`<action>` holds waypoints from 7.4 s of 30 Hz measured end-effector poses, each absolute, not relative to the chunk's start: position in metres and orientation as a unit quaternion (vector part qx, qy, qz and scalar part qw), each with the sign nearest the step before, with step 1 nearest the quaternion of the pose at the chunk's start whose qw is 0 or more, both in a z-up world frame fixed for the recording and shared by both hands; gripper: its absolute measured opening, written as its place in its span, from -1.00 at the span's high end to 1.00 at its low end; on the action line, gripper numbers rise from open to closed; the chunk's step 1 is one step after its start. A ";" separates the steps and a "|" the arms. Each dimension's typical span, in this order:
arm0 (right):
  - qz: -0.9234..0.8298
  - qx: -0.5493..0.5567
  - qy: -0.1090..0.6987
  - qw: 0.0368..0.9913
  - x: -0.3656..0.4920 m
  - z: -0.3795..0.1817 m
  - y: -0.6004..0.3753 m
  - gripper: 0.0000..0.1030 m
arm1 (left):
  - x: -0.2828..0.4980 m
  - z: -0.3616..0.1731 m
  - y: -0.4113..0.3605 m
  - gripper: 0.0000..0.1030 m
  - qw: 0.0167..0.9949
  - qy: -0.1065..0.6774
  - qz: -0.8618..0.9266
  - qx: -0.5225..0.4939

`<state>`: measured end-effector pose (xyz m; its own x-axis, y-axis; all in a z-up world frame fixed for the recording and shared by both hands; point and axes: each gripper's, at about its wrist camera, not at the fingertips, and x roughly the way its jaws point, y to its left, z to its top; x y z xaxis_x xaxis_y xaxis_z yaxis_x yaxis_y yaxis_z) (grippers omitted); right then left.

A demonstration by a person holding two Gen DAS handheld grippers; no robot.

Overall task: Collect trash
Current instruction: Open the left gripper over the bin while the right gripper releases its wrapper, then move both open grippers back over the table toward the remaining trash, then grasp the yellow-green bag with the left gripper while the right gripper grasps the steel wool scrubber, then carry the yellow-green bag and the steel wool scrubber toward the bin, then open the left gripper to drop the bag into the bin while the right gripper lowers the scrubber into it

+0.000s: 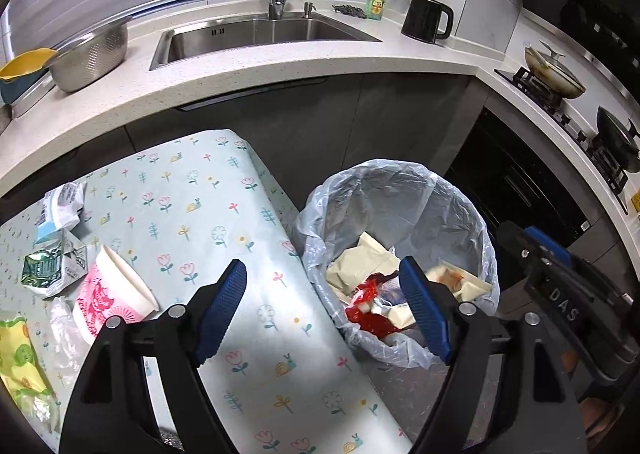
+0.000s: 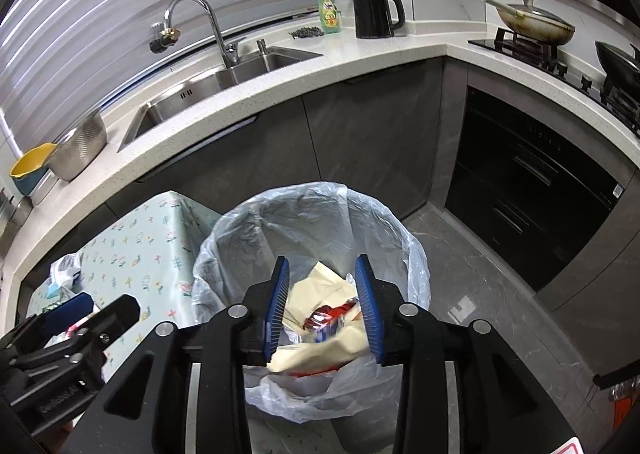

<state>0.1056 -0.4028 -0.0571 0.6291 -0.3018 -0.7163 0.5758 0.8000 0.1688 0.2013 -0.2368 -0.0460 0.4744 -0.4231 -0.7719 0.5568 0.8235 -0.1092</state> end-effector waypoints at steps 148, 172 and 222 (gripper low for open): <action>-0.124 0.166 0.319 0.925 0.039 0.000 -0.187 -0.32 | 0.108 0.023 -0.023 0.74 0.888 0.409 -0.209 0.005; -0.200 0.216 0.292 0.910 -0.001 -0.008 -0.289 -0.32 | 0.090 0.014 -0.148 0.74 0.863 0.409 -0.283 0.091; -0.279 0.211 0.336 0.874 0.106 -0.070 -0.420 -0.35 | 0.200 -0.065 -0.279 -0.32 0.838 0.421 -0.320 0.135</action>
<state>0.1059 -0.4198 -0.0696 0.6182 -0.3452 -0.7061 0.6297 0.7551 0.1822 0.2000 -0.2789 -0.0651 0.4408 -0.4226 -0.7919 0.6502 0.7585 -0.0429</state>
